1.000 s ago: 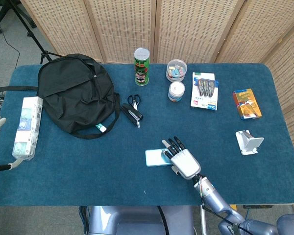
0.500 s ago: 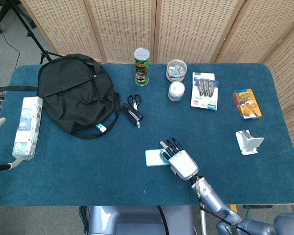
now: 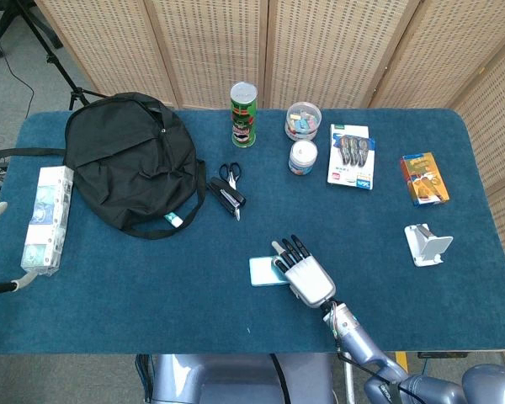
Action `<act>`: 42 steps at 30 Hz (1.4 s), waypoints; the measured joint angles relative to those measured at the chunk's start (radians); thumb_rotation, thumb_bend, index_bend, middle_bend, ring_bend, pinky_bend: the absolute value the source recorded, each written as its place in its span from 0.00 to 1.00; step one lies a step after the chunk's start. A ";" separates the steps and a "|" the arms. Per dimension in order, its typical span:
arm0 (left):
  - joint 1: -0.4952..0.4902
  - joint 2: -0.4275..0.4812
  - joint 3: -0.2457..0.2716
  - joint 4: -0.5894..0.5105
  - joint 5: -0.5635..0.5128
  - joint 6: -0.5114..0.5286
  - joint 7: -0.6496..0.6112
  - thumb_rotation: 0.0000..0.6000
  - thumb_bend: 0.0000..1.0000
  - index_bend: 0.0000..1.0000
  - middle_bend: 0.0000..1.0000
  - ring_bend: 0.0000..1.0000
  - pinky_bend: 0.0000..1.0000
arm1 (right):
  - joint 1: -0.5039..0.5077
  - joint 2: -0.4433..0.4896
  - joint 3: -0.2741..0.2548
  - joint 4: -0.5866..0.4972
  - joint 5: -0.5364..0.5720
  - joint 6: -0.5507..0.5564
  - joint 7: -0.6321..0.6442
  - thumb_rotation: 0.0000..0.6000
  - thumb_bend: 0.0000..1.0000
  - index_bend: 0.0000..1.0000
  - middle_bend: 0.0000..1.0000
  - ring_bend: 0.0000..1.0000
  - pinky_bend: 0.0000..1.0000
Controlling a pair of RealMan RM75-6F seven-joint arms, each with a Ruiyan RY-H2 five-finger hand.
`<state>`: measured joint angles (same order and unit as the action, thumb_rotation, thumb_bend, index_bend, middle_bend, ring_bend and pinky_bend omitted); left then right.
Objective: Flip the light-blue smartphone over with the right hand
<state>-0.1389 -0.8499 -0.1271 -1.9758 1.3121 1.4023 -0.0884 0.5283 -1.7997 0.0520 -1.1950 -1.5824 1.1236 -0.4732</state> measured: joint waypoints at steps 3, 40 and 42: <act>0.000 0.000 -0.001 0.001 -0.002 0.002 -0.001 1.00 0.00 0.00 0.00 0.00 0.00 | 0.005 -0.006 0.003 0.002 0.000 0.003 -0.004 1.00 0.57 0.39 0.08 0.00 0.00; -0.004 -0.005 -0.004 0.000 -0.015 -0.004 0.013 1.00 0.00 0.00 0.00 0.00 0.00 | 0.156 -0.034 0.218 0.018 0.195 -0.078 -0.089 1.00 0.77 0.50 0.12 0.00 0.00; -0.005 -0.006 -0.006 0.001 -0.020 -0.004 0.014 1.00 0.00 0.00 0.00 0.00 0.00 | 0.177 -0.048 0.239 0.031 0.216 -0.087 -0.096 1.00 0.58 0.46 0.11 0.00 0.00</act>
<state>-0.1440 -0.8558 -0.1328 -1.9750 1.2921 1.3980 -0.0741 0.7056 -1.8476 0.2910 -1.1641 -1.3668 1.0366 -0.5691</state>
